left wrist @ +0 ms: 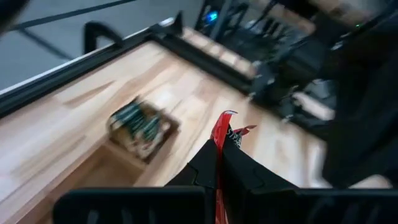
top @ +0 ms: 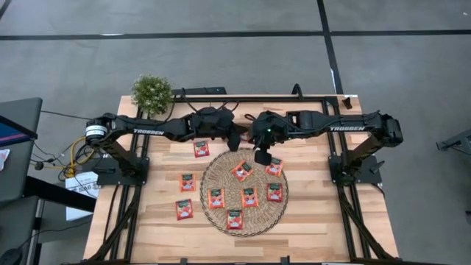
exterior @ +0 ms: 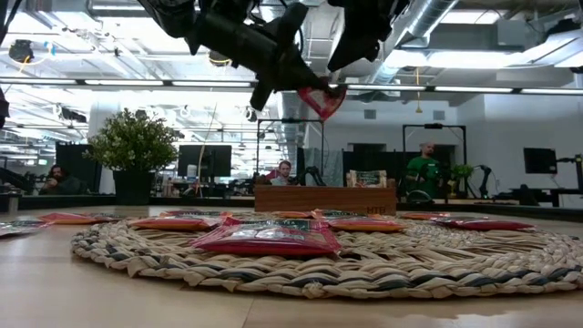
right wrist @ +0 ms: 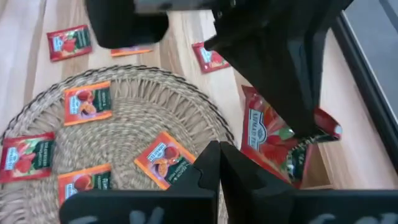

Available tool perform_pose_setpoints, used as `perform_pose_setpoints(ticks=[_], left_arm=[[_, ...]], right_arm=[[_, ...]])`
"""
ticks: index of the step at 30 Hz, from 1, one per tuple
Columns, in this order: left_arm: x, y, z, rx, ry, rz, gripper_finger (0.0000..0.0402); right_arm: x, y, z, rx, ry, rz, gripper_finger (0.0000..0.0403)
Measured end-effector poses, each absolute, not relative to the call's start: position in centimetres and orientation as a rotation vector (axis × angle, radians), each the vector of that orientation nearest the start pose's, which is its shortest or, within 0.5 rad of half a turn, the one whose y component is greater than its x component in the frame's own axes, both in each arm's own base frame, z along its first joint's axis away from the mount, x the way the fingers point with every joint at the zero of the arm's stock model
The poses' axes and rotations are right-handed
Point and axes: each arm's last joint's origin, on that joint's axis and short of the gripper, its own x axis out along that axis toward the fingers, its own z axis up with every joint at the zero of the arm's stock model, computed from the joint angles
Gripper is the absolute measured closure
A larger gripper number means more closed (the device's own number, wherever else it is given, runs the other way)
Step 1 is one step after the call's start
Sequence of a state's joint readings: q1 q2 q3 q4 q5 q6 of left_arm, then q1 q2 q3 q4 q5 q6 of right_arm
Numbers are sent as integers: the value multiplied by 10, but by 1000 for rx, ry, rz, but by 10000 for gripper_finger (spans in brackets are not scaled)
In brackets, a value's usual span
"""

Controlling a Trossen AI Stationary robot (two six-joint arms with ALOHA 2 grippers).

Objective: Pick & Place Tea
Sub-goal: Put the red tea bag into the middle section of the wooden organizer

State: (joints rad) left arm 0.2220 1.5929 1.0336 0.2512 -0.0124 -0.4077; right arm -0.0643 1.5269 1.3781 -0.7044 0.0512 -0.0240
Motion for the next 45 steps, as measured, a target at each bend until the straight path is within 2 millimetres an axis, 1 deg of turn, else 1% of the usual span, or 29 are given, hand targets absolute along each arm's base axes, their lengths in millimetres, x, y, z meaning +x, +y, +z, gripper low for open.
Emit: perform_pose_setpoints(ticks=[9,18,22,25,30,35,39,42,45], left_arm=[[351,69,260,-441,260,206,401],[352,65,261,-444,259,158,401],[353,58,264,-447,243,82,401],[353,57,264,-443,255,65,401],[353,58,263,-414,261,63,401],[352,58,261,-374,286,60,401],[352,59,261,-363,287,62,401],[352,59,261,-334,287,57,401],[352,58,261,-329,289,54,401]], right_arm=[[320,-42,318,0,856,-150,402],[316,-52,316,13,894,-181,403],[311,-59,313,-3,942,-272,403],[310,-63,313,-1,943,-291,403],[308,-61,311,-17,972,-259,402],[308,-56,311,-17,984,-137,400],[307,-53,313,15,965,-43,381],[307,-52,313,41,960,4,352],[307,-51,313,44,959,10,318]])
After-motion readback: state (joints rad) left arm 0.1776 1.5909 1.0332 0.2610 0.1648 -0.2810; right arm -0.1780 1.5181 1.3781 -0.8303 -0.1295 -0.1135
